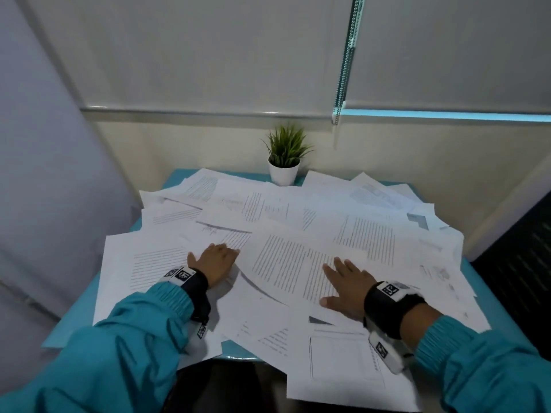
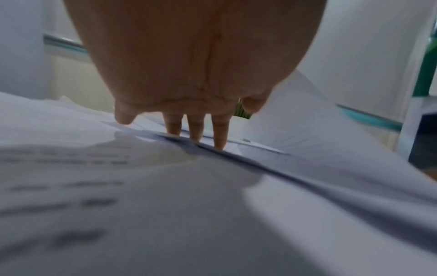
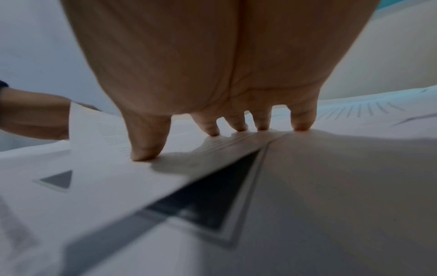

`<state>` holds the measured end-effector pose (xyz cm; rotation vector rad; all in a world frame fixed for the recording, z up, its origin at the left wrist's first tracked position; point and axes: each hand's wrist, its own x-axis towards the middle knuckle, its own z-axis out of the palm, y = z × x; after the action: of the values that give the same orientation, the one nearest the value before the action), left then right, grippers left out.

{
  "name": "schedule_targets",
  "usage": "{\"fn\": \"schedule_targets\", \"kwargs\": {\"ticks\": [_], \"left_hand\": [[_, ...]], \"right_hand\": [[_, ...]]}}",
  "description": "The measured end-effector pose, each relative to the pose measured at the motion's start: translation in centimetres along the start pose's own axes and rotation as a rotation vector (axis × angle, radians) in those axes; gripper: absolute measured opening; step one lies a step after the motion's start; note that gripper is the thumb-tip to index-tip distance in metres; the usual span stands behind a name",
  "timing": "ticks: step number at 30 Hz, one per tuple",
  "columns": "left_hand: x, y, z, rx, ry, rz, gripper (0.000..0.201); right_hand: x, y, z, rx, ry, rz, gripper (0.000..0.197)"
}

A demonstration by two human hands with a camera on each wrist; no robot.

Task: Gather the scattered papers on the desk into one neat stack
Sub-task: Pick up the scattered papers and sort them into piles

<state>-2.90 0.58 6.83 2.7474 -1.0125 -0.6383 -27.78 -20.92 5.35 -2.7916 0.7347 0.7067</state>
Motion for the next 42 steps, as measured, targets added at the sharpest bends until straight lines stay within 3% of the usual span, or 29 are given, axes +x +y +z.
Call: {"fn": "schedule_targets", "kwargs": {"ticks": [2, 4, 5, 7, 9, 12, 15, 17, 19, 22, 24, 27, 30, 33, 35, 40, 42], "left_hand": [[-0.1, 0.7, -0.2, -0.198, 0.070, -0.039, 0.070], [-0.2, 1.7, -0.9, -0.215, 0.059, 0.024, 0.077], [0.0, 2.4, -1.2, -0.179, 0.035, 0.091, 0.073], [0.4, 3.2, -1.4, -0.187, 0.040, 0.217, 0.044], [1.2, 3.7, -1.3, -0.248, 0.089, 0.278, 0.020], [1.9, 4.2, -1.0, -0.365, 0.143, 0.329, 0.010], [2.6, 4.4, -0.8, -0.371, 0.167, 0.399, 0.022], [2.7, 4.3, -0.5, -0.428, 0.117, 0.457, 0.018], [3.0, 3.9, -0.3, -0.483, 0.058, 0.486, 0.018], [3.4, 3.9, -0.8, -0.576, 0.000, 0.474, 0.013], [4.2, 4.1, -1.4, -0.607, 0.066, 0.347, 0.037], [7.2, 3.4, -2.1, -0.852, 0.259, -0.102, 0.079], [10.4, 2.3, -2.4, -1.228, 0.277, -0.453, 0.105], [11.2, 2.6, -2.9, -1.477, 0.374, -0.546, 0.081], [11.6, 2.9, -2.9, -1.531, 0.335, -0.557, 0.060], [11.8, 2.7, -3.4, -1.449, 0.196, -0.482, 0.028], [11.9, 2.5, -3.6, -1.393, 0.158, -0.487, 0.028]], "right_hand": [[0.1, -0.1, 0.4, 0.022, 0.020, 0.006, 0.133], [0.2, -0.4, 0.5, 0.066, 0.056, 0.034, 0.126], [0.2, -0.5, 0.5, 0.069, 0.068, 0.052, 0.117], [0.4, -0.8, 0.4, 0.068, 0.077, 0.061, 0.100], [1.0, -0.8, -0.2, 0.085, 0.065, 0.056, 0.097], [1.6, -0.5, -2.3, 0.280, 0.142, 0.031, 0.100], [2.1, 0.5, -4.5, 0.485, 0.359, 0.004, 0.103], [2.1, 1.2, -5.3, 0.583, 0.419, 0.006, 0.104], [2.5, 2.1, -5.4, 0.700, 0.396, 0.019, 0.086], [3.1, 3.5, -5.3, 0.678, 0.355, 0.045, 0.023], [3.4, 4.3, -5.1, 0.688, 0.352, 0.077, 0.019], [3.6, 5.4, -4.8, 0.757, 0.401, 0.127, 0.024], [3.9, 6.0, -4.4, 0.819, 0.396, 0.163, 0.024], [4.0, 6.6, -3.3, 0.849, 0.334, 0.172, 0.020], [4.1, 6.7, -2.9, 0.880, 0.325, 0.186, 0.018], [4.3, 6.2, -2.7, 0.908, 0.314, 0.171, 0.021], [4.4, 6.0, -2.7, 0.900, 0.309, 0.163, 0.024]]}}
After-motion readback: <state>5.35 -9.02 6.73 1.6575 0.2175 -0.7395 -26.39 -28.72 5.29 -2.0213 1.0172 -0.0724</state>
